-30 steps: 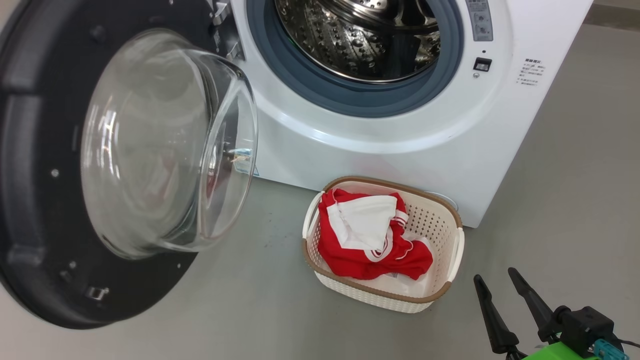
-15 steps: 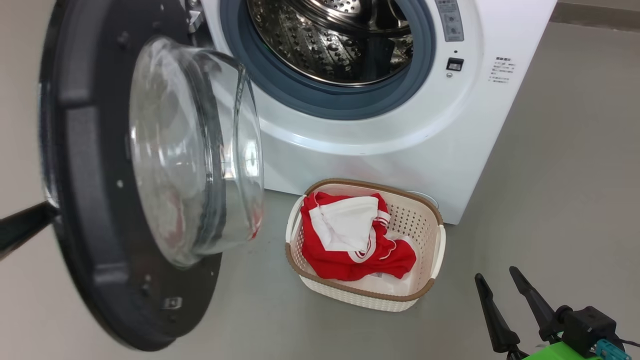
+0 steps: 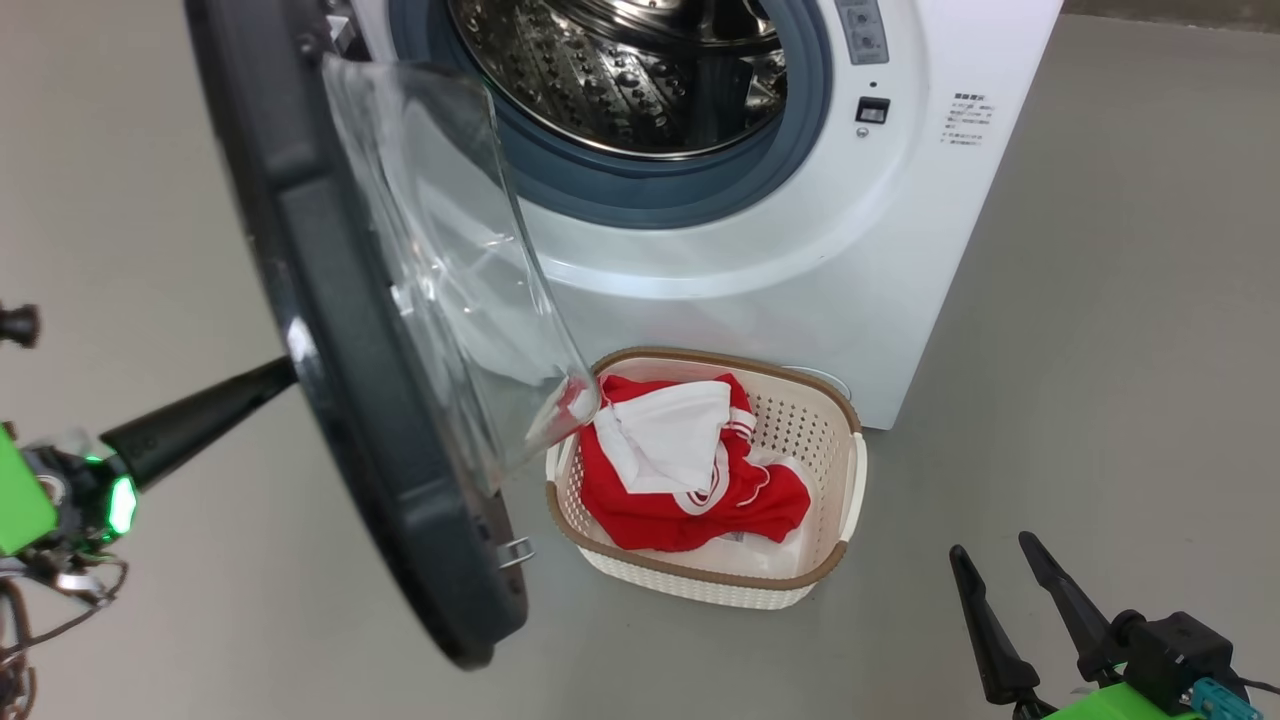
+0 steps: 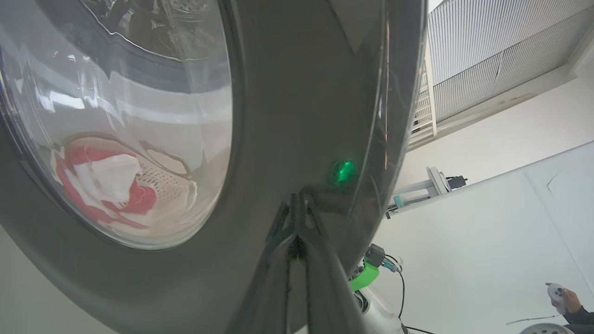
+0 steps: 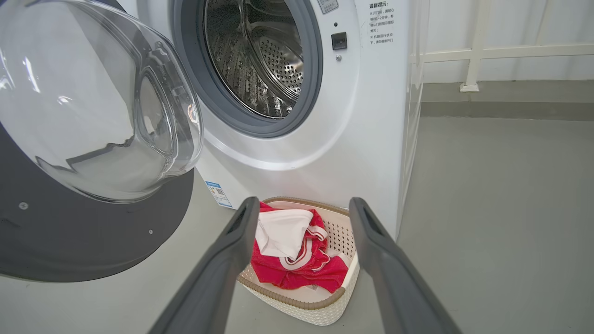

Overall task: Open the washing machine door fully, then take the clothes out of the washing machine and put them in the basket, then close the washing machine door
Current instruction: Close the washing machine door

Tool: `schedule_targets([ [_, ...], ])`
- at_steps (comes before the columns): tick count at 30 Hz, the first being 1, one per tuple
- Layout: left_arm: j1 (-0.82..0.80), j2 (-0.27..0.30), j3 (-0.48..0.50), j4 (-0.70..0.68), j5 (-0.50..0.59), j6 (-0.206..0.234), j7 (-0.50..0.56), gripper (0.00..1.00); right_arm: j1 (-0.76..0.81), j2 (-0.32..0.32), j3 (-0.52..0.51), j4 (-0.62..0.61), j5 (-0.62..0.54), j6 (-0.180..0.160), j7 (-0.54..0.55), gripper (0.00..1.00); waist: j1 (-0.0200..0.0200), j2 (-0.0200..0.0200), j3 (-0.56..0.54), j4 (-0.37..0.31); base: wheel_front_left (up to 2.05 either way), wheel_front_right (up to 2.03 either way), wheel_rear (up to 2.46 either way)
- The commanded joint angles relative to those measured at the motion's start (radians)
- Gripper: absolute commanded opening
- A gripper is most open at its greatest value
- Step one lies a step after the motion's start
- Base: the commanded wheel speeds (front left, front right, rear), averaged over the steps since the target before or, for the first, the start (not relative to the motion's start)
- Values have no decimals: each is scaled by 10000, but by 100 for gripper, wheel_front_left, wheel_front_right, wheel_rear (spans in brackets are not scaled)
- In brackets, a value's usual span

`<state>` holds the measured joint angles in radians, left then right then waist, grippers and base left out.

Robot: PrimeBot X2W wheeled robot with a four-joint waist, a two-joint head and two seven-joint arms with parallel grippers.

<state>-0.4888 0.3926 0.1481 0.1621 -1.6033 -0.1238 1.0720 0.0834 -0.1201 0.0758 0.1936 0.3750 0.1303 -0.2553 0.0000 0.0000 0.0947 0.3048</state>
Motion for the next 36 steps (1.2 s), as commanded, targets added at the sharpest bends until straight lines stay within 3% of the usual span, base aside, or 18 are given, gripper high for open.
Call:
schedule_targets([
  [1, -388, 310, 294, -464, -26, -69, -58, 0, -192, -87, 199, -224, -51, 4, -65, 100, 0, 0, 1, -39, 0, 0, 0],
  [16, 151, -10, 696, -566, 555, -69, -1078, 0, -62, -5, 297, -128, 23, 4, -65, 100, 0, 0, -271, -5, 0, 0, 0],
  [17, 256, -58, 758, -588, 561, -69, -1193, 7, -50, 3, 324, -132, 27, 4, -65, 100, 0, 0, -304, 18, 0, 0, 0],
  [19, 540, -152, 833, -644, 590, -69, -1376, 10, -30, 6, 376, -132, 33, 4, -65, 100, 0, 0, -360, 75, 0, 0, 0],
  [21, 887, -287, 911, -679, 638, -69, -1614, 22, -5, 6, 408, -128, 49, 4, -65, 100, 0, 0, -426, 142, 0, 0, 0],
  [23, 1230, -415, 979, -673, 669, -69, -1829, 27, 25, -4, 445, -118, 67, 4, -65, 100, 0, 0, -497, 230, 0, 0, 0],
  [27, 1906, -684, 1153, -640, 797, -69, -2445, 45, 23, -35, 563, -85, 100, 4, -65, 100, 0, 0, -569, 347, 0, 0, 0],
  [29, 2252, -889, 1248, -594, 794, -69, -2763, 74, -1, -49, 582, -62, 123, 4, -65, 100, 0, 0, -592, 404, 0, 0, 0],
  [31, 2595, -1083, 1262, -584, 823, -69, -3029, 95, -18, -54, 620, -47, 145, 4, -65, 100, 0, 0, -615, 457, 0, 0, 0],
  [32, 2769, -1174, 1261, -570, 879, -69, -3198, 100, -21, -59, 658, -36, 154, 4, -65, 100, 0, 0, -626, 481, 0, 0, 0],
  [36, 3421, -1475, 1178, -476, 1104, -69, -3883, 100, 6, -51, 713, -3, 179, 4, -65, 100, 0, 0, -677, 561, 0, 0, 0],
])
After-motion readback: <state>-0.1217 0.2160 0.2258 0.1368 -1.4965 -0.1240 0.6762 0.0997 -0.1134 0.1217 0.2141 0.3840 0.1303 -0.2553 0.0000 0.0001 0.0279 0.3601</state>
